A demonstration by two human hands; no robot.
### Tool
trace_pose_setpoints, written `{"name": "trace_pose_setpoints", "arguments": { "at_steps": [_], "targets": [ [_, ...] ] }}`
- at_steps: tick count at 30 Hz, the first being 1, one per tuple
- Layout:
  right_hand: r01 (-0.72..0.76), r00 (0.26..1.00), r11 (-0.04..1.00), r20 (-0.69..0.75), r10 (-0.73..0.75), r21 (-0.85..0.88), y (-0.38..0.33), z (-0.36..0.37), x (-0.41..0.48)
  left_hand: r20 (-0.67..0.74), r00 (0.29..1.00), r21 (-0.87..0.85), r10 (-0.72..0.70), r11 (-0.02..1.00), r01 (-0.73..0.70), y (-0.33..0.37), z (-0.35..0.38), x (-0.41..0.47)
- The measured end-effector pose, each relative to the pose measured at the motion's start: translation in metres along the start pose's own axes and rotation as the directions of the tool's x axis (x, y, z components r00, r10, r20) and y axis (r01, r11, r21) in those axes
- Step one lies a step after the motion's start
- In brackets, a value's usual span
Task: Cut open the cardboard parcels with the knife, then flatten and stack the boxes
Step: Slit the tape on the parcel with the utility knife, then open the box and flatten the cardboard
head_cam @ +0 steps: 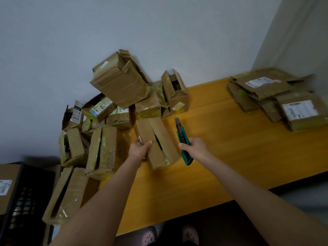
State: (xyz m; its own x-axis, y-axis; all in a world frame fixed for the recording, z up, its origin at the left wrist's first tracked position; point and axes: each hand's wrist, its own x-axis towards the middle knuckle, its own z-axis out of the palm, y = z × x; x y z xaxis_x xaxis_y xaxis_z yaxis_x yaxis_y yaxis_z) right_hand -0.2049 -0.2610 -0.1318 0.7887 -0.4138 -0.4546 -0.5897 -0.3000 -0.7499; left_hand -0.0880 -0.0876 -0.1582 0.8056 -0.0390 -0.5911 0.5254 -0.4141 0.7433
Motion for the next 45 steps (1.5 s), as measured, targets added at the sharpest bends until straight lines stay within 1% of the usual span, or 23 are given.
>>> {"name": "trace_pose_setpoints", "arguments": {
  "at_steps": [1, 3, 5, 7, 8, 10, 11, 12, 15, 17, 19, 23, 26, 27, 29, 31, 32, 34, 37, 40, 45],
  "targets": [
    [0.016, 1.000, 0.998, 0.010, -0.015, -0.060, 0.000, 0.003, 0.000, -0.008, 1.000, -0.034, -0.005, 0.999, 0.004, -0.001, 0.001, -0.001],
    [0.084, 0.996, 0.975, 0.019, -0.082, -0.206, 0.000, 0.011, -0.006, -0.060, 0.997, -0.045, 0.040, 0.998, -0.043, -0.001, 0.003, -0.002],
    [0.167, 0.985, 0.920, 0.014, -0.173, -0.354, 0.002, 0.019, -0.012, -0.124, 0.986, -0.017, 0.111, 0.993, -0.114, 0.001, 0.002, -0.001],
    [0.188, 0.977, 0.866, -0.006, -0.215, -0.463, 0.004, 0.025, -0.016, -0.156, 0.976, -0.005, 0.150, 0.988, -0.153, 0.006, -0.001, 0.001],
    [0.164, 0.978, 0.877, -0.040, -0.204, -0.451, 0.005, 0.026, -0.014, -0.148, 0.976, 0.001, 0.159, 0.987, -0.161, 0.009, -0.003, 0.001],
    [0.072, 0.986, 0.951, -0.121, -0.113, -0.301, 0.009, 0.024, -0.005, -0.086, 0.983, 0.029, 0.162, 0.987, -0.160, 0.012, -0.005, 0.000],
    [0.018, 0.989, 0.968, -0.138, -0.054, -0.248, 0.012, 0.022, 0.001, -0.047, 0.986, 0.049, 0.160, 0.986, -0.157, 0.012, -0.007, -0.001],
    [-0.036, 0.990, 0.970, -0.143, 0.001, -0.240, 0.016, 0.019, 0.006, -0.008, 0.988, 0.062, 0.156, 0.986, -0.155, 0.011, -0.009, -0.003],
    [-0.178, 0.980, 0.939, -0.141, 0.141, -0.294, 0.036, 0.012, 0.016, 0.130, 0.984, 0.032, 0.122, 0.991, -0.127, 0.005, -0.013, -0.008],
    [-0.230, 0.971, 0.916, -0.137, 0.194, -0.330, 0.050, 0.012, 0.023, 0.182, 0.975, 0.040, 0.126, 0.990, -0.135, 0.000, -0.015, -0.011],
    [-0.256, 0.965, 0.901, -0.139, 0.220, -0.350, 0.059, 0.013, 0.029, 0.200, 0.970, 0.068, 0.139, 0.985, -0.156, -0.004, -0.016, -0.013],
    [-0.242, 0.970, 0.893, -0.123, 0.211, -0.378, 0.067, 0.018, 0.039, 0.198, 0.972, 0.117, 0.129, 0.981, -0.154, -0.008, -0.015, -0.015],
    [-0.228, 0.973, 0.891, -0.135, 0.189, -0.392, 0.058, 0.018, 0.039, 0.200, 0.970, 0.133, 0.136, 0.977, -0.164, -0.009, -0.013, -0.017],
    [-0.202, 0.977, 0.901, -0.146, 0.157, -0.384, 0.051, 0.018, 0.038, 0.193, 0.971, 0.139, 0.143, 0.975, -0.172, -0.008, -0.012, -0.017],
    [-0.102, 0.986, 0.939, -0.159, 0.051, -0.327, 0.029, 0.021, 0.034, 0.170, 0.971, 0.154, 0.170, 0.968, -0.197, -0.006, -0.008, -0.018],
    [0.008, 0.992, 0.957, -0.118, -0.044, -0.289, 0.002, 0.028, 0.030, 0.152, 0.967, 0.168, 0.203, 0.959, -0.227, -0.004, -0.002, -0.022],
    [0.037, 0.995, 0.945, -0.077, -0.066, -0.325, -0.009, 0.032, 0.028, 0.146, 0.965, 0.181, 0.217, 0.953, -0.242, -0.002, 0.001, -0.025],
    [0.026, 0.998, 0.893, -0.040, -0.049, -0.449, -0.022, 0.036, 0.027, 0.140, 0.962, 0.210, 0.234, 0.943, -0.260, 0.001, 0.003, -0.028],
    [-0.033, 0.998, 0.839, -0.066, -0.004, -0.543, -0.028, 0.029, 0.026, 0.158, 0.950, 0.251, 0.269, 0.920, -0.302, 0.008, 0.002, -0.033],
    [-0.028, 0.999, 0.831, -0.052, -0.001, -0.555, -0.036, 0.025, 0.022, 0.149, 0.944, 0.299, 0.294, 0.897, -0.326, 0.013, 0.002, -0.038],
    [-0.057, 0.989, 0.850, -0.147, -0.024, -0.523, -0.043, 0.030, 0.016, 0.141, 0.938, 0.287, 0.317, 0.894, -0.345, 0.021, 0.004, -0.042]
  ]
}}
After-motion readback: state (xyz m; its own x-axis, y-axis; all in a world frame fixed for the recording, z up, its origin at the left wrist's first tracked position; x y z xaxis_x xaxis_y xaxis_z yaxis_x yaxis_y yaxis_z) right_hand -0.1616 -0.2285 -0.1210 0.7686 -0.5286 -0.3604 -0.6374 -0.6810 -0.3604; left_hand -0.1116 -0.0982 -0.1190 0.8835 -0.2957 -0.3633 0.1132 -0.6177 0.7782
